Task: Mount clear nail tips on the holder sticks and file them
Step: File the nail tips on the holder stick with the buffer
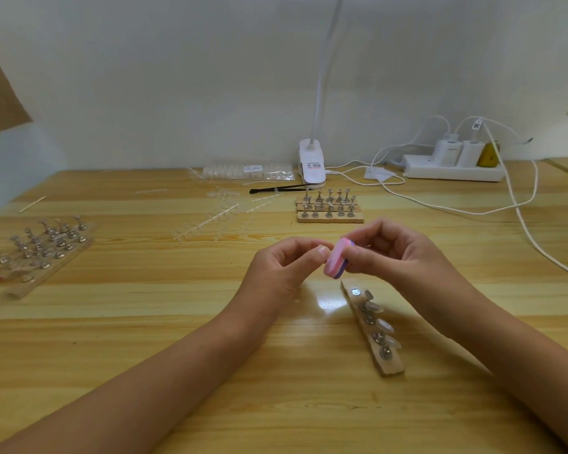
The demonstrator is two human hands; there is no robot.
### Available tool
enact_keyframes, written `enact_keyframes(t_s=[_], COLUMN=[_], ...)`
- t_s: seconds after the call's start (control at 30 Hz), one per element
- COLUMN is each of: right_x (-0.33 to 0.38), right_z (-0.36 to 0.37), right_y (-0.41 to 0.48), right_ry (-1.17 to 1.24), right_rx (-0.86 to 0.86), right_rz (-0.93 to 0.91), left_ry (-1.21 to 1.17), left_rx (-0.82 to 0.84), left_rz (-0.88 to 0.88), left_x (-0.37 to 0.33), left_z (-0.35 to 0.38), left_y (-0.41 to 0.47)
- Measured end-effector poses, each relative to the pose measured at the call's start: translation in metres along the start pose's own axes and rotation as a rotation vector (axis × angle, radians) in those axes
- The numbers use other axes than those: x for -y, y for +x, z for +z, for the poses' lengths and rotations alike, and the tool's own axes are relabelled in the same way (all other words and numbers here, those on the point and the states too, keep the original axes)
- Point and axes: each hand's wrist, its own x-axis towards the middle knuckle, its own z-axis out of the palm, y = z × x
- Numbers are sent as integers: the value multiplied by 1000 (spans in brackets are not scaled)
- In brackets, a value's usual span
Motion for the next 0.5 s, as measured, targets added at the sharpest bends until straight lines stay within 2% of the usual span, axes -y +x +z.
enact_keyframes(t_s=[0.07, 0.2, 0.3, 0.43, 0.5], right_x=[0, 1, 1, -1, -1], right_z=[1, 0, -1, 0, 1], right_y=[-1, 0, -1, 0, -1], right_ry=[-24, 8, -31, 9, -4], right_rx=[66, -60, 54, -34, 38], right_rz=[21, -21, 14, -18, 6], left_ry=[-4, 4, 16, 1, -7], left_rx=[-3, 2, 14, 4, 8], left_rz=[-2, 1, -12, -19, -31], left_x=[-1, -3, -3, -5, -5], left_z=[1, 1, 0, 1, 1], left_y=[0, -1, -1, -2, -1])
